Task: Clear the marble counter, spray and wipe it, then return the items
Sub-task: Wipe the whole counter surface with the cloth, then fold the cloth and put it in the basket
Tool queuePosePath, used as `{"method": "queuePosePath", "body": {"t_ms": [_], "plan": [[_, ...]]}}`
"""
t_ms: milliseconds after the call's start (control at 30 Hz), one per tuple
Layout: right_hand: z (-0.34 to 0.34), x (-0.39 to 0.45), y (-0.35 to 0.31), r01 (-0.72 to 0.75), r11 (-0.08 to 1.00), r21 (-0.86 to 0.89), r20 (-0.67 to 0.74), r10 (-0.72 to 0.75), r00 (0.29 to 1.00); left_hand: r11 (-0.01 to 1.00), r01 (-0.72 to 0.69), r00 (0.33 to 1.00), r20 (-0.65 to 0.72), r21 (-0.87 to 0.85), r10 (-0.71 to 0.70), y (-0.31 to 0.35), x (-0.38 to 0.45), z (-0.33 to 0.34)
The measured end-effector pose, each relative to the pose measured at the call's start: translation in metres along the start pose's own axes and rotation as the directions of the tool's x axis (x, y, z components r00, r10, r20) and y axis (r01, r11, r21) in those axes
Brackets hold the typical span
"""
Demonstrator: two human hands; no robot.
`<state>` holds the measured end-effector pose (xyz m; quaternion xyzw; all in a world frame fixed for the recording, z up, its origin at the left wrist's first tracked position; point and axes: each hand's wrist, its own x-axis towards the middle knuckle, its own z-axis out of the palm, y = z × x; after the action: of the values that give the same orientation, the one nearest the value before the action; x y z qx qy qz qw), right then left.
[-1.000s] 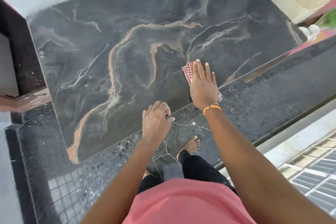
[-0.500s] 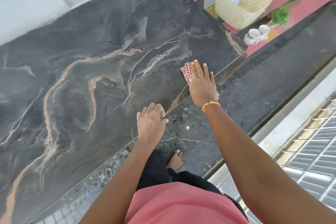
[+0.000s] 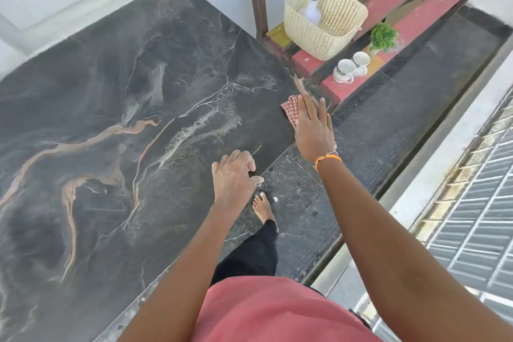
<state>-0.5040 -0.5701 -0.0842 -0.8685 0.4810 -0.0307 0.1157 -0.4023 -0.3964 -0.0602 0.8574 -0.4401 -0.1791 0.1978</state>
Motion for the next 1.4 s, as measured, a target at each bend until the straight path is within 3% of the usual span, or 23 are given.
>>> {"method": "queuePosePath", "body": {"t_ms": [200, 300, 333, 400, 467, 500, 567, 633, 733, 833, 900, 967, 1000, 1100, 1200, 1300, 1400], "plan": [[-0.011, 0.054, 0.047, -0.058, 0.996, 0.061, -0.011, 0.059, 0.998, 0.999, -0.047, 0.998, 0.035, -0.025, 0.048, 0.050, 0.054, 0.021], [-0.011, 0.080, 0.064, -0.122, 0.931, 0.344, 0.016, 0.124, 0.992, 0.992, -0.064, 0.997, 0.043, -0.109, 0.069, 0.081, 0.082, 0.028], [-0.012, 0.087, 0.071, -0.196, 0.826, 0.528, 0.061, 0.193, 0.979, 0.985, -0.068, 0.996, 0.053, -0.159, 0.077, 0.091, 0.094, 0.030], [-0.019, 0.087, 0.083, -0.372, 0.418, 0.829, 0.235, 0.344, 0.909, 0.953, -0.077, 0.992, 0.070, -0.294, 0.102, 0.109, 0.111, 0.031], [-0.027, 0.084, 0.099, -0.444, -0.008, 0.896, 0.414, 0.379, 0.828, 0.901, -0.045, 0.989, 0.107, -0.431, 0.101, 0.129, 0.129, 0.033], [-0.030, 0.083, 0.107, -0.440, -0.141, 0.887, 0.460, 0.363, 0.810, 0.875, 0.010, 0.985, 0.156, -0.483, 0.075, 0.138, 0.137, 0.033], [-0.042, 0.082, 0.121, -0.376, -0.343, 0.861, 0.479, 0.299, 0.825, 0.838, 0.165, 0.952, 0.307, -0.521, 0.003, 0.158, 0.157, 0.040], [-0.056, 0.087, 0.135, -0.295, -0.509, 0.808, 0.443, 0.197, 0.874, 0.776, 0.324, 0.875, 0.483, -0.541, -0.029, 0.177, 0.176, 0.051], [-0.074, 0.101, 0.155, -0.292, -0.591, 0.752, 0.397, 0.052, 0.916, 0.647, 0.502, 0.791, 0.608, -0.574, -0.073, 0.205, 0.201, 0.068], [-0.083, 0.122, 0.174, -0.362, -0.585, 0.726, 0.445, -0.001, 0.895, 0.562, 0.555, 0.804, 0.570, -0.613, -0.172, 0.230, 0.227, 0.083], [-0.091, 0.142, 0.188, -0.380, -0.591, 0.712, 0.459, -0.019, 0.888, 0.517, 0.515, 0.844, 0.509, -0.684, -0.168, 0.247, 0.242, 0.091], [-0.101, 0.164, 0.207, -0.401, -0.513, 0.759, 0.447, -0.037, 0.894, 0.512, 0.457, 0.885, 0.429, -0.727, -0.180, 0.266, 0.254, 0.098], [-0.105, 0.175, 0.218, -0.415, -0.410, 0.812, 0.453, -0.005, 0.892, 0.532, 0.428, 0.902, 0.380, -0.731, -0.204, 0.275, 0.260, 0.102], [-0.116, 0.200, 0.254, -0.447, 0.065, 0.892, 0.439, 0.110, 0.892, 0.657, 0.327, 0.945, 0.229, -0.679, -0.233, 0.294, 0.276, 0.115], [-0.133, 0.227, 0.287, -0.279, 0.438, 0.855, 0.332, -0.048, 0.942, 0.805, 0.218, 0.976, 0.142, -0.551, -0.166, 0.309, 0.289, 0.123], [-0.148, 0.250, 0.303, -0.028, 0.717, 0.696, 0.372, -0.328, 0.869, 0.869, 0.141, 0.986, 0.148, -0.474, -0.079, 0.313, 0.304, 0.129], [-0.144, 0.265, 0.303, 0.180, 0.841, 0.510, 0.325, -0.382, 0.865, 0.879, 0.112, 0.982, 0.186, -0.463, -0.028, 0.317, 0.321, 0.130]]}}
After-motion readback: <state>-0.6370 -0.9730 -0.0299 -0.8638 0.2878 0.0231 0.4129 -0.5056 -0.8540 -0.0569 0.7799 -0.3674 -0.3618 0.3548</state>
